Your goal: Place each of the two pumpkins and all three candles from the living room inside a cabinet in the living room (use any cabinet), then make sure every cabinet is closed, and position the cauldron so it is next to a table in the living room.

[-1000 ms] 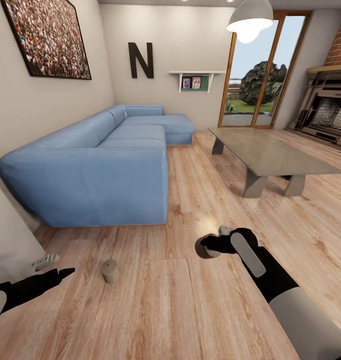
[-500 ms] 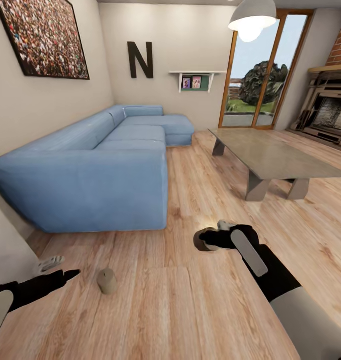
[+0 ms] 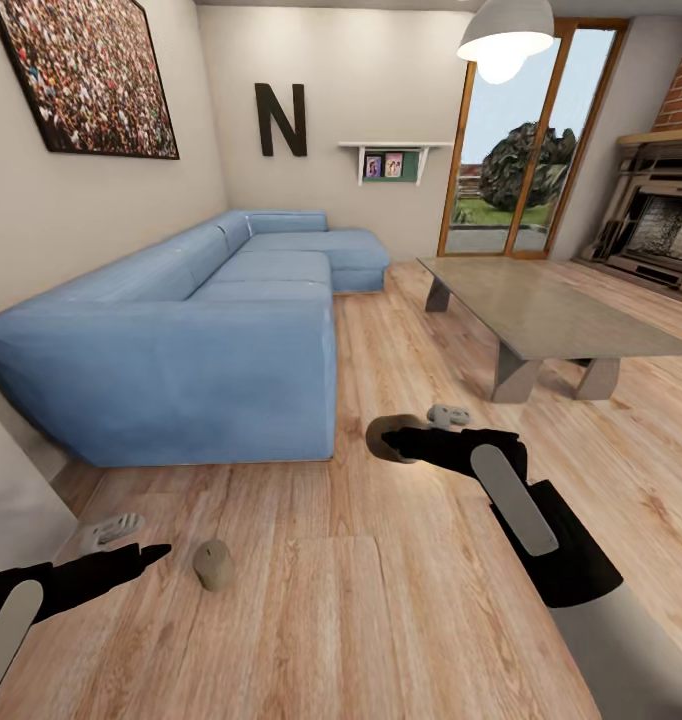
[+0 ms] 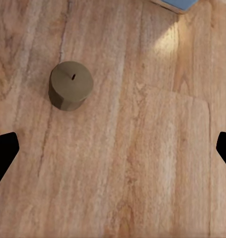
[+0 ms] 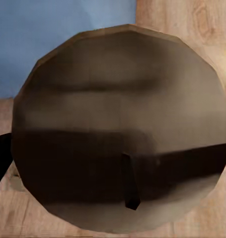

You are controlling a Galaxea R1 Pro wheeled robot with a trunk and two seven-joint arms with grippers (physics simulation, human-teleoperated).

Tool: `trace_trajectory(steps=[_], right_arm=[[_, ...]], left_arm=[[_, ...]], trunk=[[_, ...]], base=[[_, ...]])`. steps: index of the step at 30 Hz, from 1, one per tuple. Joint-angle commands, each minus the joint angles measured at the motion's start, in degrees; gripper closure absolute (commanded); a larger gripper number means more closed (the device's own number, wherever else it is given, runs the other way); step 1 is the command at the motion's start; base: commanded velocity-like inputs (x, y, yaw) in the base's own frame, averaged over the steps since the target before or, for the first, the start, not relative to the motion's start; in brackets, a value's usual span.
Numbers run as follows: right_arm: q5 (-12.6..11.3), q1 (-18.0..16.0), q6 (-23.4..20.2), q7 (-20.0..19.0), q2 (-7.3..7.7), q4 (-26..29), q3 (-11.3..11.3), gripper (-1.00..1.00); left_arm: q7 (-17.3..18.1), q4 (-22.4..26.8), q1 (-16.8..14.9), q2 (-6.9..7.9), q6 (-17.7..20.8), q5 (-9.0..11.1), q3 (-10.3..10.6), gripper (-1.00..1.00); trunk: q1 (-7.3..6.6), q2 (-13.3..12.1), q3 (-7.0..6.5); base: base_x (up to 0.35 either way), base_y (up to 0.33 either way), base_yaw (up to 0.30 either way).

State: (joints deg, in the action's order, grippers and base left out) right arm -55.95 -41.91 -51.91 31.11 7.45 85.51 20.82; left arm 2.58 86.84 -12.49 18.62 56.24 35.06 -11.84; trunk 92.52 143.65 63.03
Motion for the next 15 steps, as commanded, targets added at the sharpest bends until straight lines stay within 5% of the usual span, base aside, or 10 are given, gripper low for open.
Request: trace_trajectory(steps=[1,3,6,10,13,15], right_arm=[[-2.6,0.1,-0.2,-0.5,0.22,0.7,0.1,1.0],[-8.1,0.2,-0.4,-5.5,0.55,0.8,0.0,1.0],[-11.6,0.2,-0.5,-15.7,2.44,0.0,0.0,1.0],[-13.0,0.2,-0.5,-34.0,6.68,-4.1,0.0,1.0],[-12.7,0.2,-0.5,-45.4,7.47,-9.0,-0.1,1.0],[-12.2,0.2,-0.5,-48.8,7.59,-10.8,0.0,1.0]], left_arm=[[0.3,-0.2,-0.1,0.01,0.3,-0.2,0.0,-1.0],[0.2,-0.9,-0.1,0.01,0.3,-0.2,0.0,-1.0],[0.2,-1.4,-0.2,0.01,0.3,-0.2,-0.1,-1.0],[0.2,-2.0,-0.4,0.01,0.3,-0.2,-0.1,-1.0],[0.2,-2.2,-0.4,-0.05,0.3,-0.2,0.0,-1.0],[0.2,-2.3,-0.5,-0.06,0.3,-0.2,0.7,-1.0]], trunk=[[-0.01,0.0,0.05],[-0.01,0.0,0.05],[-0.01,0.0,0.05],[-0.01,0.0,0.05],[-0.01,0.0,0.05],[-0.01,0.0,0.05]], base=[[0.0,0.0,0.0],[0.0,0.0,0.0],[0.0,0.0,0.0],[0.0,0.0,0.0],[0.0,0.0,0.0],[0.0,0.0,0.0]])
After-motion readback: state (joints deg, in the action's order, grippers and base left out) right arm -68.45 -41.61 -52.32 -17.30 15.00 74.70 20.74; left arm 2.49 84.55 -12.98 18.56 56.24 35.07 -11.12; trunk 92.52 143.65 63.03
